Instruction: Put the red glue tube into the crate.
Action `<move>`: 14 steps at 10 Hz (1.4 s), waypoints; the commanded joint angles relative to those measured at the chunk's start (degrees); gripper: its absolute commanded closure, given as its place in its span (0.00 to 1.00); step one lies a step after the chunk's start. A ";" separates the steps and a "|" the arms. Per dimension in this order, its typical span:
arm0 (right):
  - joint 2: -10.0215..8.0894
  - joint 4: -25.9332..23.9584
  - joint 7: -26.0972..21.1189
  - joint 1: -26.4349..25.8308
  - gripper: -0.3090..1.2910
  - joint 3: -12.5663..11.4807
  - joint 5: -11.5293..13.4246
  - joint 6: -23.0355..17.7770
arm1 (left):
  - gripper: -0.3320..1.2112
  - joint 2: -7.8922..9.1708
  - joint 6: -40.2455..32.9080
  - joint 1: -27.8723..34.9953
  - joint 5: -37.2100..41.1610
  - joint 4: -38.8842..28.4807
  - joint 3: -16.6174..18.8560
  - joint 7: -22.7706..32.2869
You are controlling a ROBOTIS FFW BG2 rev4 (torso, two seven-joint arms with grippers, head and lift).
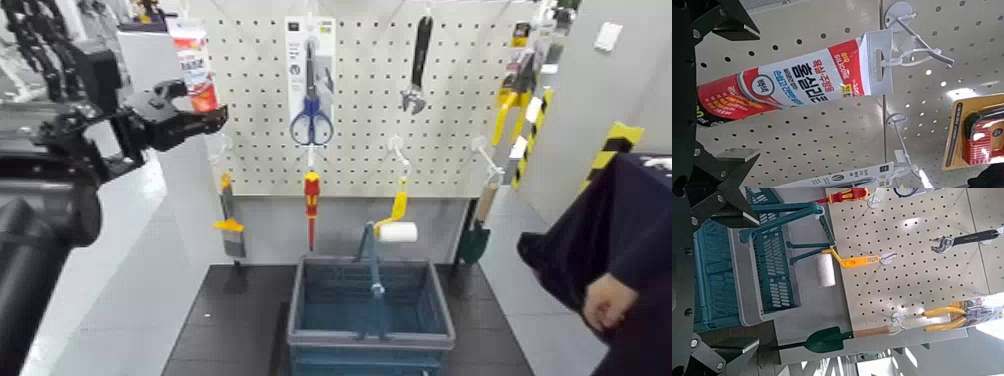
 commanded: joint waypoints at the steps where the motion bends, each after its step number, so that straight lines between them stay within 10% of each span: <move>1: 0.07 0.11 0.49 -0.13 0.34 -0.02 -0.26 0.08 | 0.43 0.62 -1.01 -2.27 1.12 3.34 -1.43 -1.40; 3: 0.07 0.19 0.58 -0.13 0.34 -0.02 -0.35 0.08 | 0.45 0.62 -1.62 -2.88 2.09 4.22 -1.78 -1.92; 5: 0.16 0.11 0.58 -0.13 0.34 -0.11 -0.35 0.17 | 0.96 0.54 -1.36 -3.06 3.58 4.13 -2.22 -1.92; 14: 0.16 0.02 0.85 -0.13 0.34 -0.02 -0.44 0.43 | 0.96 0.54 -0.92 -3.94 3.23 3.52 -2.31 -1.05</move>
